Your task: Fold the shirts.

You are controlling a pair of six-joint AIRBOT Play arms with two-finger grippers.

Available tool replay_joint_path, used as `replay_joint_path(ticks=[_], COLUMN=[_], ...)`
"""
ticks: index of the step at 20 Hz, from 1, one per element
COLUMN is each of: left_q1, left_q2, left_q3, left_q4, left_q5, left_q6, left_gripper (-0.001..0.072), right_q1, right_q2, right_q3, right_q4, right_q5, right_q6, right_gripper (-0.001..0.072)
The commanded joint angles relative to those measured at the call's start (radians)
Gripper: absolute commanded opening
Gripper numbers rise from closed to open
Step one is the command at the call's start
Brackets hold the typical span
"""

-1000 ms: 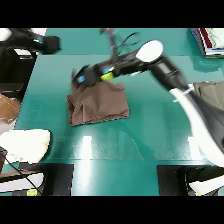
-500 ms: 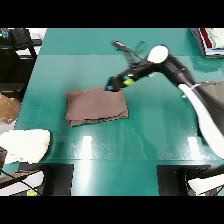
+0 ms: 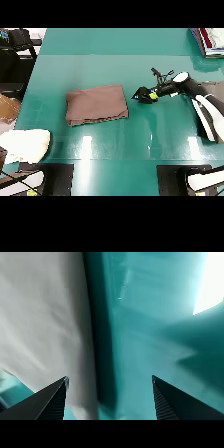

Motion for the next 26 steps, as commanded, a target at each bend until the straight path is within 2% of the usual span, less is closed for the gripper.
replay_joint_path(ticks=[1,5,7,9,10,11,15,17,21,26], left_q1=[0.0,0.0,0.0,0.0,-0.007,-0.022,-0.143,-0.217,-0.325,-0.385], left_q2=[0.0,0.0,0.0,0.0,0.0,0.0,0.0,0.0,0.0,0.0], left_q3=[0.0,0.0,0.0,0.0,0.0,0.0,0.0,0.0,0.0,0.0], left_q4=[-0.009,-0.018,-0.025,-0.051,-0.061,-0.06,-0.057,-0.058,-0.058,-0.06], left_q5=[-0.008,-0.019,-0.037,-0.06,-0.076,-0.089,-0.081,-0.057,0.018,0.106], left_q6=[0.0,0.0,0.0,0.0,0.001,0.003,0.019,0.023,0.026,0.025], left_gripper=[0.0026,0.0026,0.0026,0.0026,0.0025,0.0025,0.0025,0.0025,0.0026,0.0026], right_q1=[0.055,0.187,0.232,0.254,0.259,0.259,0.174,0.075,-0.207,-0.591], right_q2=[-0.117,-0.237,-0.278,-0.3,-0.306,-0.305,-0.256,-0.181,-0.023,0.092], right_q3=[0.07,0.238,0.312,0.372,0.399,0.42,0.507,0.507,0.507,0.507], right_q4=[0.096,0.097,0.097,0.095,0.093,0.092,0.079,0.01,-0.197,-0.227], right_q5=[0.016,0.05,0.05,0.031,0.026,0.019,0.001,-0.015,0.004,0.021], right_q6=[-0.004,-0.003,-0.003,-0.003,-0.003,-0.003,-0.002,-0.001,0.103,0.115], right_gripper=[0.0607,0.059,0.0524,0.0303,0.0129,0.0012,0.0015,0.0015,0.0015,0.0015])
